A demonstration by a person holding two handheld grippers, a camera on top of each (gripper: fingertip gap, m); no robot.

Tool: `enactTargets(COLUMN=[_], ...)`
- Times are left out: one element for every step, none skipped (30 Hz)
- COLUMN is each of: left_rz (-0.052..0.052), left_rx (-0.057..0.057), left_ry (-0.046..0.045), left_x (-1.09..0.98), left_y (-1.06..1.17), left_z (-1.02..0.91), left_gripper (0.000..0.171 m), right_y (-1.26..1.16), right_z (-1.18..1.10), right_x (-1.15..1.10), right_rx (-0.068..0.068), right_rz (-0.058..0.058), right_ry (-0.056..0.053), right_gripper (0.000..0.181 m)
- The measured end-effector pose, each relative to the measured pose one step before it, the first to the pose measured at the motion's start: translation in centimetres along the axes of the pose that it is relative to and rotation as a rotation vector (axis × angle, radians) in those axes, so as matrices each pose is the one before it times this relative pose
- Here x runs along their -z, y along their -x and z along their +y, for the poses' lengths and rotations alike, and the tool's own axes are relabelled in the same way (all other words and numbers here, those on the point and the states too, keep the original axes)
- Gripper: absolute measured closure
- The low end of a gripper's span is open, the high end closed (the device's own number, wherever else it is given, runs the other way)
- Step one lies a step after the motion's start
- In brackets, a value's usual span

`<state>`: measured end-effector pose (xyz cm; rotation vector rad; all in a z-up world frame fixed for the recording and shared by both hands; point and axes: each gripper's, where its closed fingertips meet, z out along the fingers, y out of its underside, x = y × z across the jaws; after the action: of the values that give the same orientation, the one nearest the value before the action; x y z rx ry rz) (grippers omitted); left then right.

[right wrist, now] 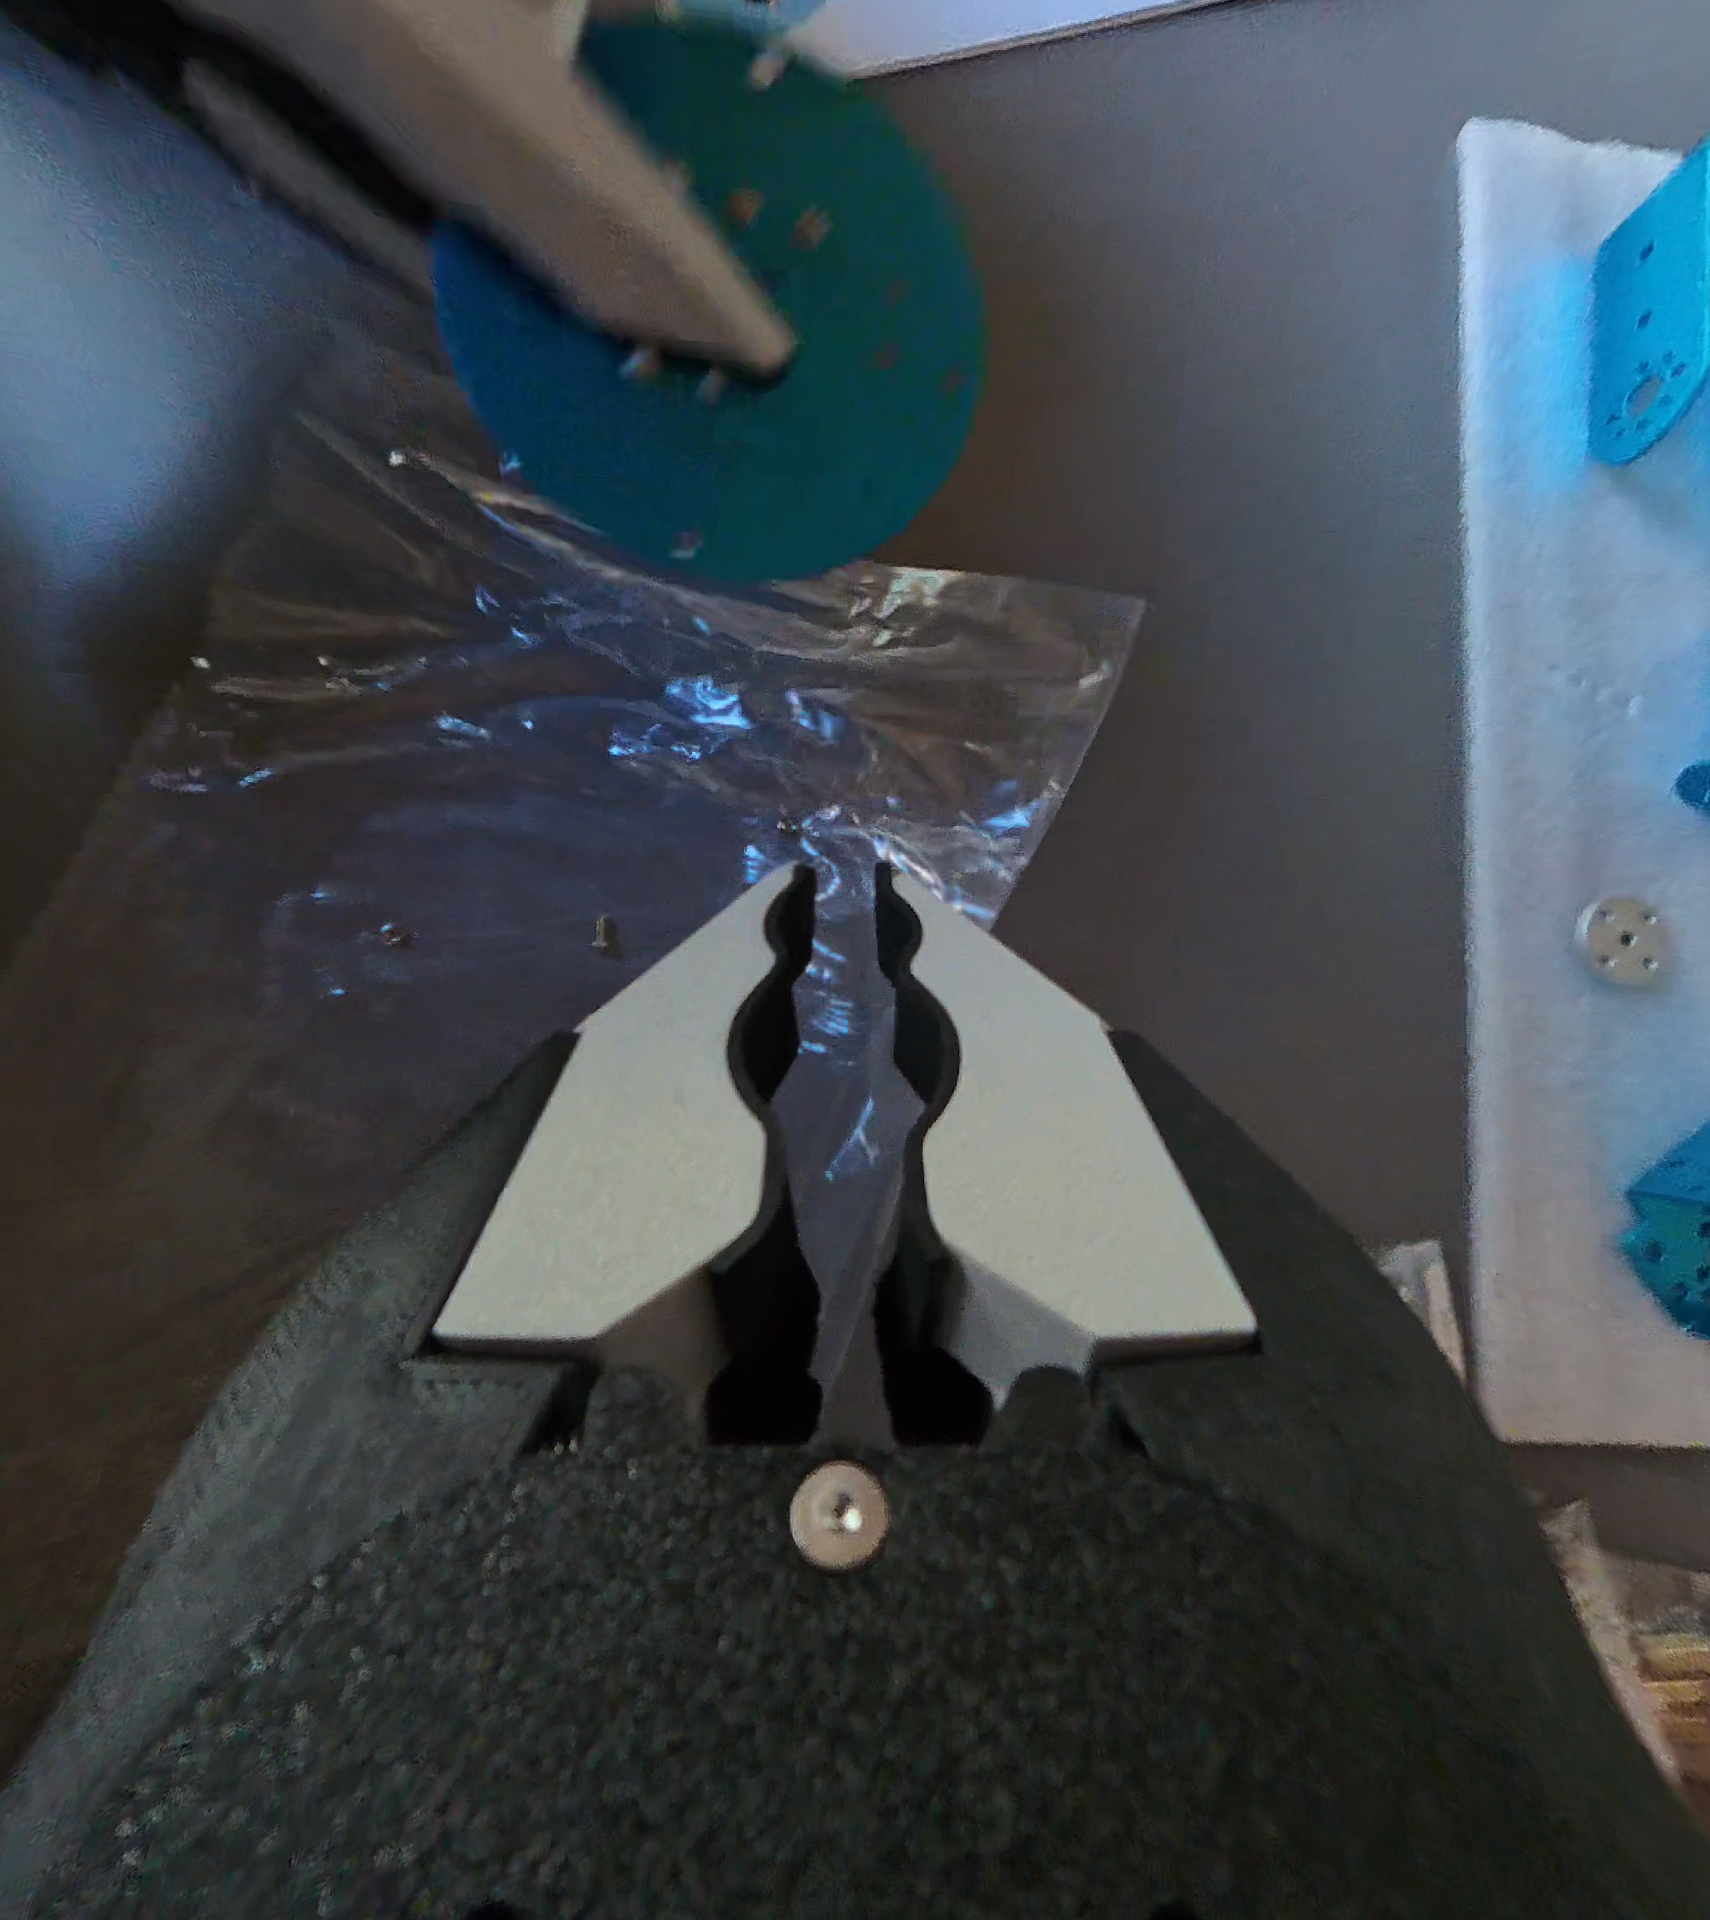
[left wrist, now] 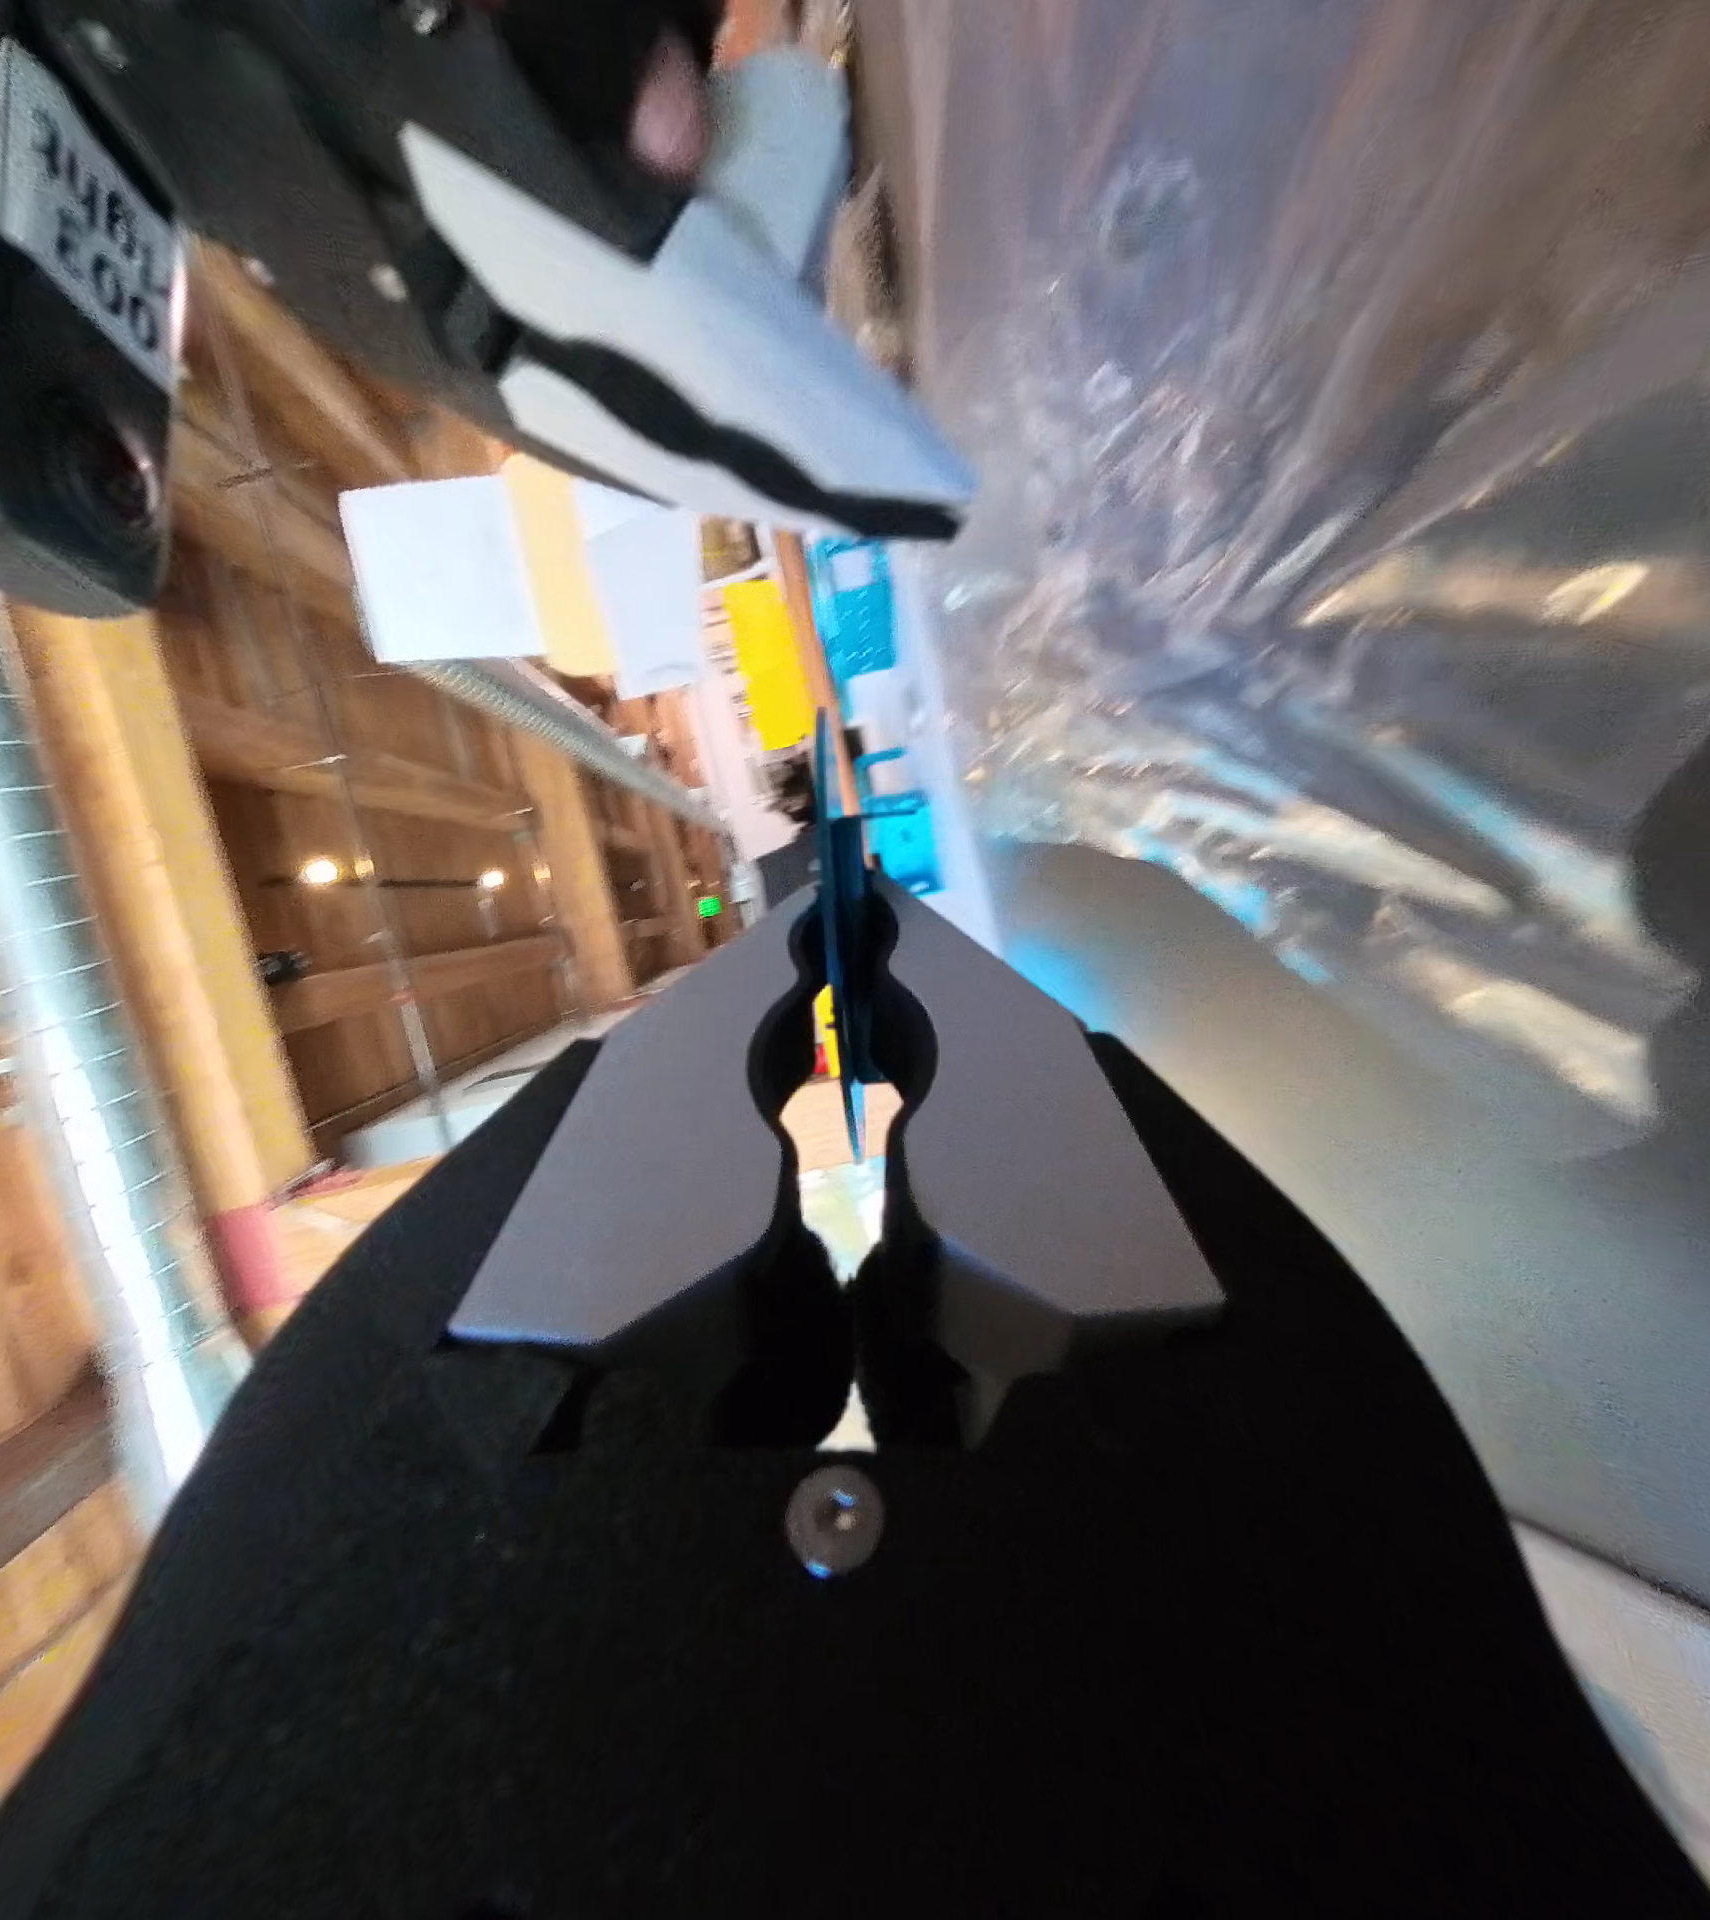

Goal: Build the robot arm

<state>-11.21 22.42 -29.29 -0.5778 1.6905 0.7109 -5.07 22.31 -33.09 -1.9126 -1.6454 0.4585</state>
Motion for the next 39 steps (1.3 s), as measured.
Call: enactTargets(left_rz=[-0.0405, -0.0365, -0.0290, -0.0219, -0.0187, -0.0125, -0.0071, -0.0047, -0.0049, -0.0052, -0.0040, -0.0041, -0.0026, 0.0015, 0.0049, 0.0067, 0.0070, 0.0080, 0.0090, 0.0090, 0.0075, 0.0065, 0.0082, 0.0087, 0.0055, 0.0031, 0.0037, 0.0040, 0.0025, 0.0003, 0.0010, 0.0038, 0.0023, 0.0003, 0.0023, 0.0040, 0.0024, 0.0012, 0.0020], left_rx=[-0.0229, -0.0094, 0.0062, 0.0130, 0.0104, 0.0046, -0.0012, -0.0037, -0.0007, 0.0063, 0.0125, 0.0132, 0.0085, 0.0041, 0.0012, -0.0002, 0.0004, 0.0004, 0.0008, 0.0029, 0.0031, 0.0017, 0.0027, 0.0033, 0.0020, 0.0023, 0.0034, 0.0039, 0.0042, 0.0034, 0.0024, 0.0016, -0.0004, -0.0016, 0.0006, 0.0019, -0.0003, -0.0019, -0.0007], left_ry=[0.01731, 0.00969, 0.00498, -0.00380, -0.01013, -0.00883, -0.00485, -0.00163, -0.00169, -0.00262, -0.00214, -0.00005, 0.00566, 0.01011, 0.00695, 0.00312, 0.00286, 0.00134, -0.00128, -0.00256, -0.00334, -0.00416, -0.00278, -0.00118, -0.00132, -0.00170, -0.00153, -0.00071, -0.00066, -0.00207, -0.00195, -0.00022, -0.00028, -0.00191, -0.00163, -0.00078, -0.00057, -0.00011, -0.00035], left_x=[0.041, 0.067, 0.074, 0.073, 0.094, 0.077, 0.038, 0.017, 0.038, 0.051, 0.052, 0.038, 0.001, -0.031, -0.018, 0.004, 0.004, -0.020, -0.016, -0.023, -0.008, -0.014, -0.026, -0.036, -0.017, -0.004, -0.002, -0.001, 0.000, 0.018, 0.010, -0.014, -0.010, 0.006, -0.004, -0.013, -0.013, -0.011, -0.013], left_y=[0.671, 0.625, 0.541, 0.432, 0.346, 0.187, 0.079, 0.017, 0.070, 0.144, 0.177, 0.189, 0.156, 0.051, -0.044, -0.095, -0.125, -0.132, -0.153, -0.152, -0.151, -0.137, -0.169, -0.162, -0.109, -0.051, -0.046, -0.023, 0.007, 0.030, 0.009, -0.041, -0.046, -0.022, -0.033, -0.075, -0.059, -0.042, -0.062], left_z=[0.550, 0.371, 0.186, -0.036, -0.194, -0.221, -0.143, -0.063, -0.003, 0.068, 0.132, 0.203, 0.310, 0.367, 0.321, 0.228, 0.165, 0.087, -0.013, -0.072, -0.106, -0.119, -0.079, -0.033, -0.028, -0.016, -0.026, -0.005, -0.017, -0.038, -0.045, -0.030, -0.041, -0.064, -0.072, -0.047, -0.031, -0.012, -0.015], left_gripper=[0.171, 0.171, 0.170, 0.170, 0.170, 0.171, 0.171, 0.171, 0.171, 0.170, 0.171, 0.171, 0.171, 0.171, 0.171, 0.171, 0.171, 0.171, 0.171, 0.171, 0.171, 0.171, 0.171, 0.171, 0.171, 0.171, 0.171, 0.171, 0.171, 0.171, 0.171, 0.171, 0.171, 0.171, 0.171, 0.171, 0.171, 0.171, 0.171], right_y=[0.363, 0.477, 0.144, -0.033, -0.009, 0.139, 0.113, 0.093, 0.115, 0.020, -0.230, -0.238, 0.013, 0.183, -0.117, 0.004, -0.036, 0.046, 0.062, 0.007, 0.161, 0.129, -0.042, -0.058, 0.008, -0.007, -0.020, -0.114, -0.170, -0.007, 0.076, 0.008, -0.003, 0.004, -0.006, -0.006, -0.011, -0.006, 0.011], right_z=[-0.116, -0.167, -0.154, 0.009, 0.156, 0.108, 0.119, 0.189, 0.051, -0.080, -0.152, -0.336, -0.301, -0.134, 0.078, 0.123, 0.020, 0.036, 0.269, 0.189, -0.138, -0.171, -0.057, 0.042, -0.001, -0.016, 0.095, 0.210, 0.146, -0.014, -0.126, -0.091, -0.013, 0.000, -0.001, 0.002, -0.004, 0.005, -0.025], right_x=[-0.310, -0.211, -0.172, -0.225, -0.278, -0.274, -0.196, -0.039, 0.156, 0.304, 0.430, 0.452, 0.254, 0.006, -0.167, -0.276, -0.275, -0.306, -0.323, -0.287, -0.273, -0.203, -0.033, -0.001, -0.004, -0.009, 0.035, 0.070, 0.043, -0.004, -0.037, -0.031, -0.004, -0.006, -0.004, -0.003, 0.007, -0.006, 0.006], right_rx=[0.0456, 0.0354, 0.0252, 0.0213, 0.0127, 0.0020, -0.0007, 0.0027, 0.0037, 0.0152, 0.0218, 0.0170, 0.0106, 0.0069, 0.0057, 0.0070, 0.0054, 0.0069, 0.0079, 0.0091, 0.0069, -0.0005, -0.0077, -0.0025, 0.0001, -0.0009, -0.0012, -0.0005, 0.0004, 0.0009, -0.0016, -0.0040, -0.0040, -0.0007, 0.0015, -0.0003, -0.0002, 0.0021, 0.0069], right_rz=[0.0064, -0.0060, 0.0070, 0.0098, 0.0029, -0.0120, -0.0162, -0.0185, -0.0232, -0.0205, -0.0052, -0.0064, -0.0260, -0.0367, -0.0141, -0.0134, -0.0054, -0.0045, 0.0026, 0.0064, -0.0060, -0.0104, -0.0045, -0.0008, -0.0008, -0.0024, -0.0028, 0.0062, 0.0102, -0.0004, -0.0073, -0.0058, -0.0049, -0.0026, -0.0001, 0.0000, -0.0012, 0.0008, 0.0027], right_ry=[0.0157, 0.0169, 0.0194, 0.0277, 0.0318, 0.0216, 0.0210, 0.0254, 0.0187, 0.0175, 0.0149, 0.0021, 0.0049, 0.0124, 0.0207, 0.0164, 0.0050, 0.0092, 0.0255, 0.0221, -0.0010, -0.0093, -0.0060, 0.0006, -0.0054, -0.0087, -0.0011, 0.0095, 0.0070, -0.0036, -0.0107, -0.0069, -0.0022, -0.0017, -0.0014, -0.0013, -0.0003, 0.0010, 0.0000], right_gripper=[0.171, 0.169, 0.169, 0.169, 0.167, 0.166, 0.165, 0.165, 0.165, 0.167, 0.169, 0.169, 0.169, 0.169, 0.169, 0.169, 0.169, 0.169, 0.170, 0.170, 0.170, 0.174, 0.176, 0.176, 0.177, 0.177, 0.178, 0.177, 0.177, 0.178, 0.178, 0.178, 0.178, 0.178, 0.178, 0.178, 0.178, 0.178, 0.178])
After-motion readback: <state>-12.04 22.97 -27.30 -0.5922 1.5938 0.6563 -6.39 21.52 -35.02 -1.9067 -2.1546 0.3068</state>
